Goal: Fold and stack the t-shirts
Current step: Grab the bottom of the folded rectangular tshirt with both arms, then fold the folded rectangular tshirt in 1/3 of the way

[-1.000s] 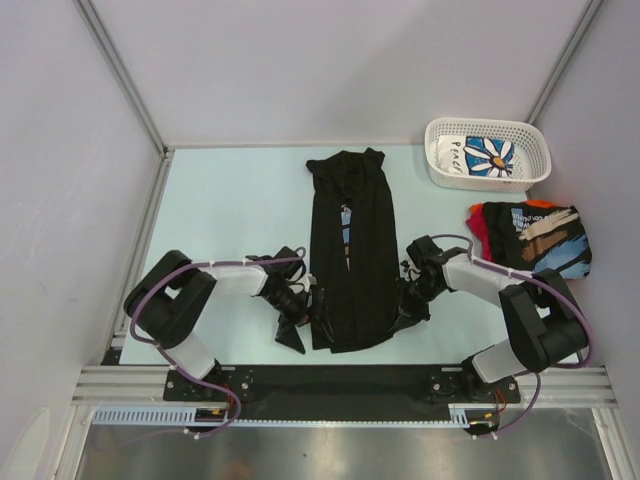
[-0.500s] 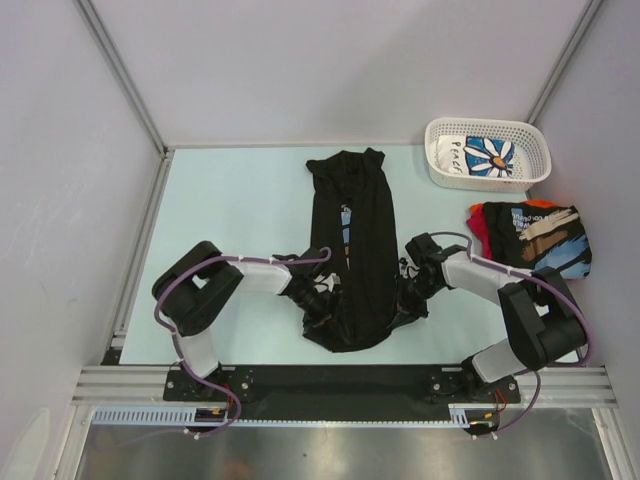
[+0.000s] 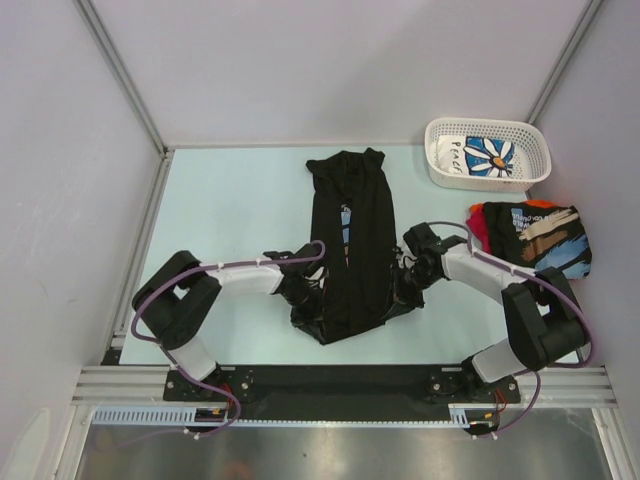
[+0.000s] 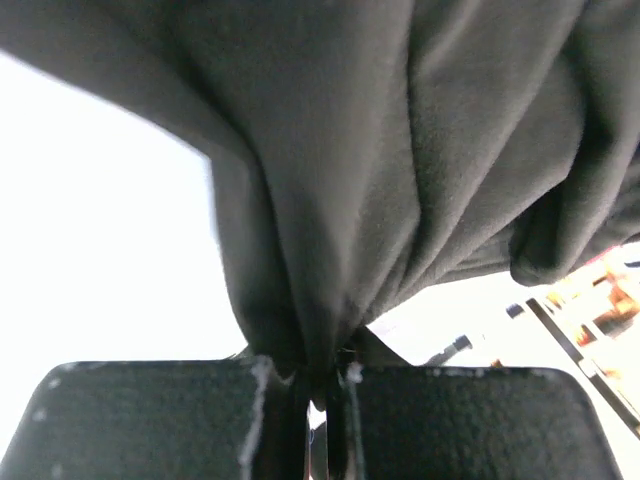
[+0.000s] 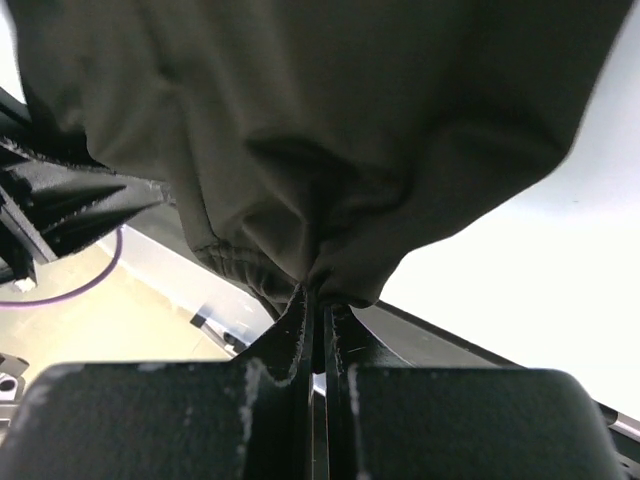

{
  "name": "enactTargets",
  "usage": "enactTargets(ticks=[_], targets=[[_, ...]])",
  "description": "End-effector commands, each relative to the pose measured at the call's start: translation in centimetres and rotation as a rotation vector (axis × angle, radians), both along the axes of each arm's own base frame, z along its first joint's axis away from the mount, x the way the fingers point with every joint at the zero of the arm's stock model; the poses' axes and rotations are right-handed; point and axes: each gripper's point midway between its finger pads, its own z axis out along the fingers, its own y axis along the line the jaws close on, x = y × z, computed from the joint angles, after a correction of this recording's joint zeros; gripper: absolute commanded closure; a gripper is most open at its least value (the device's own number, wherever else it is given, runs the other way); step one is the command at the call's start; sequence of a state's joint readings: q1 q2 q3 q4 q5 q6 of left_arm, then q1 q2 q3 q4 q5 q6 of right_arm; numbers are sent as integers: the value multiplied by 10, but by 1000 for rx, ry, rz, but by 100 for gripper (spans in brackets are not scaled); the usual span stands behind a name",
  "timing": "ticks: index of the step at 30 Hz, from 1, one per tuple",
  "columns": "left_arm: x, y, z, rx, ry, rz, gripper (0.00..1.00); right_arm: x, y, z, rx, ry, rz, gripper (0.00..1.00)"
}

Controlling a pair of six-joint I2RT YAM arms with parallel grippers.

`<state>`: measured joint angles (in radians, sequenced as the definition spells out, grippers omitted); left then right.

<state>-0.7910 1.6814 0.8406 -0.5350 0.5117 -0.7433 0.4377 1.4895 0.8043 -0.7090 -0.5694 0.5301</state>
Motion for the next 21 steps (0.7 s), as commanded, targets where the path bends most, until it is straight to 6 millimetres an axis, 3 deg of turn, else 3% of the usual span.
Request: enactTargets(ticks=[1, 12, 21], targets=[[36, 7, 25, 52, -174, 4, 100, 21, 9, 35, 56, -135, 26, 100], [104, -16, 82, 36, -334, -11, 100, 62, 10, 57, 53, -300, 21, 100], [149, -9, 98, 65, -357, 21, 100, 110, 9, 66, 38, -365, 7, 100]])
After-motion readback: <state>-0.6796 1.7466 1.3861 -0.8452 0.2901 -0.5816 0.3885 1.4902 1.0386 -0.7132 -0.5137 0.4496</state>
